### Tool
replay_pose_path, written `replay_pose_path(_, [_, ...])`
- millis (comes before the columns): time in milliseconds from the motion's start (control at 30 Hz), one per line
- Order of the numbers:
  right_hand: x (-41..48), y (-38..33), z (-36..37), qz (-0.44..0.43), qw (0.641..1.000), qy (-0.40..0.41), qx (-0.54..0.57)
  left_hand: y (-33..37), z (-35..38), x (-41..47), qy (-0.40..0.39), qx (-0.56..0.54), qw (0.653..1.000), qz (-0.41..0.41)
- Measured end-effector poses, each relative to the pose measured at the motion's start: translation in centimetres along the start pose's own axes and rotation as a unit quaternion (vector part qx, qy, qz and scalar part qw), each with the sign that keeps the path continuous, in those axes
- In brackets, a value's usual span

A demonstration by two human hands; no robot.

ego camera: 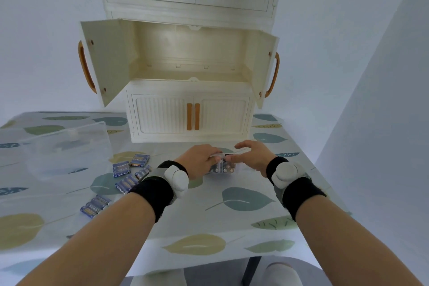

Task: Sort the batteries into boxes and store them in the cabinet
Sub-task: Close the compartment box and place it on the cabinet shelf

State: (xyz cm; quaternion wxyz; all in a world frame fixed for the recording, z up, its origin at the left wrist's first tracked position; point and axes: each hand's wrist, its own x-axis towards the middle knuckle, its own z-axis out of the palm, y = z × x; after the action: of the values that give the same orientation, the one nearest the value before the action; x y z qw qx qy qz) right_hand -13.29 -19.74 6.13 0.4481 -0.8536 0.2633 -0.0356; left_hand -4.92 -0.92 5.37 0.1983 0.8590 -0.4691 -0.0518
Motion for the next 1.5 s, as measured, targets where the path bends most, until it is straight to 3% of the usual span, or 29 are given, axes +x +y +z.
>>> replay_pose_path(100, [-0.3,-0.3,0.0,0.040,0.998,-0.030,0.027,0.0,0.0,-0.2,0.007,-0.001,1.000,0.006])
replay_pose_path(233, [-0.6,-1.2,0.6,-0.030,0.999,0.018,0.015,-0.5,-0.9,-1.0,0.043,-0.006,0.999,0.009])
replay_pose_path(367, [-0.6,-4.9,0.4,-0.117,0.991,0.066,-0.022,-1.4,-4.2,-1.3,0.131,-0.016,0.991,0.007])
replay_pose_path(533, [0.3,-12.3,-0.9,-0.221,0.970,0.100,0.008,-1.8,-11.6,-0.5,0.239,0.045,0.970,0.025])
replay_pose_path(667, [2.1,-17.3,-2.4,-0.245,0.964,0.100,0.008,-2.0,-15.9,1.5,0.294,0.104,0.950,0.029])
replay_pose_path(867, [5.2,-21.2,-4.9,-0.188,0.971,0.115,-0.091,-1.5,-17.7,6.3,0.310,0.133,0.940,0.047])
replay_pose_path(1133, [10.4,-21.0,-5.9,-0.154,0.971,0.168,-0.075,-2.6,-17.4,13.1,0.305,0.134,0.941,0.052])
replay_pose_path(1500, [16.4,-19.0,-6.0,-0.135,0.968,0.188,-0.093,-4.2,-16.9,19.9,0.233,0.076,0.969,-0.038])
